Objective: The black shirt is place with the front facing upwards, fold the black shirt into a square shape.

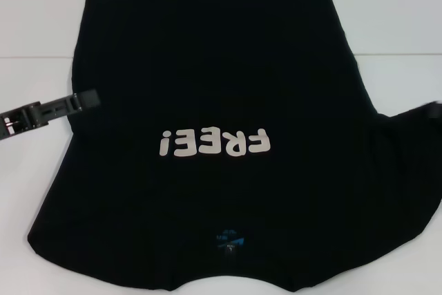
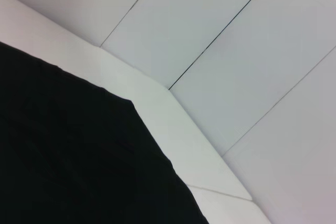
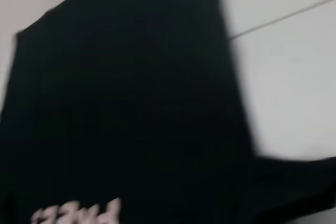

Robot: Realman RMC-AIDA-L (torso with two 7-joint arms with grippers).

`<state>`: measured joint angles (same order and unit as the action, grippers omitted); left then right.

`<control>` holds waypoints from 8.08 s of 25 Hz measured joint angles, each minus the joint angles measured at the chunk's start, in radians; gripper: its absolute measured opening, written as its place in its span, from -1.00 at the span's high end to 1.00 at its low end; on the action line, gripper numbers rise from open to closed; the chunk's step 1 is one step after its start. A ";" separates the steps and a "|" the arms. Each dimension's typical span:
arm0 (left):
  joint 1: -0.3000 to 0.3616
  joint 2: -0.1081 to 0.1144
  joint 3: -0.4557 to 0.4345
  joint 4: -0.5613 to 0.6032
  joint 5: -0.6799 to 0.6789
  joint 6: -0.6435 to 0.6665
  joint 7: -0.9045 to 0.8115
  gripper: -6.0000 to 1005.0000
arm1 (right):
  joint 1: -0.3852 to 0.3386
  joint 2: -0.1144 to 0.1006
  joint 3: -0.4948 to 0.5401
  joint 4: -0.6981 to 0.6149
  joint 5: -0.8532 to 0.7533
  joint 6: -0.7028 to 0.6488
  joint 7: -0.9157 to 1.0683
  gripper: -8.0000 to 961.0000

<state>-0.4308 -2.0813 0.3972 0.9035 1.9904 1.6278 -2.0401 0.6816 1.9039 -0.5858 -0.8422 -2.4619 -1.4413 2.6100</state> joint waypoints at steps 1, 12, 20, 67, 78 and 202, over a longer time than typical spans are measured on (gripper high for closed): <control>0.000 0.001 -0.001 0.000 -0.004 0.000 0.000 -0.89 | 0.013 0.011 -0.006 0.000 -0.001 -0.004 -0.006 0.94; 0.004 0.003 -0.024 0.000 -0.007 -0.001 -0.007 -0.89 | 0.169 0.082 -0.177 0.117 -0.006 0.116 -0.011 0.93; 0.011 0.007 -0.039 -0.001 -0.007 -0.006 -0.008 -0.89 | 0.196 0.097 -0.189 0.177 0.007 0.163 -0.075 0.93; 0.101 0.066 -0.007 -0.039 0.381 -0.059 -0.201 -0.74 | 0.154 0.036 -0.115 0.100 0.029 0.063 -0.051 -0.70; 0.095 0.068 0.013 -0.076 0.395 -0.089 -0.198 -0.74 | 0.144 0.031 -0.114 0.100 0.029 0.065 -0.051 -0.70; -0.022 0.098 0.045 -0.155 0.309 -0.077 -0.259 0.99 | 0.018 0.089 -0.207 0.081 -0.113 -0.120 -0.156 -0.23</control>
<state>-0.4526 -1.9835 0.4424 0.7485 2.2996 1.5509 -2.2994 0.6996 1.9929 -0.7932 -0.7608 -2.5753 -1.5612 2.4544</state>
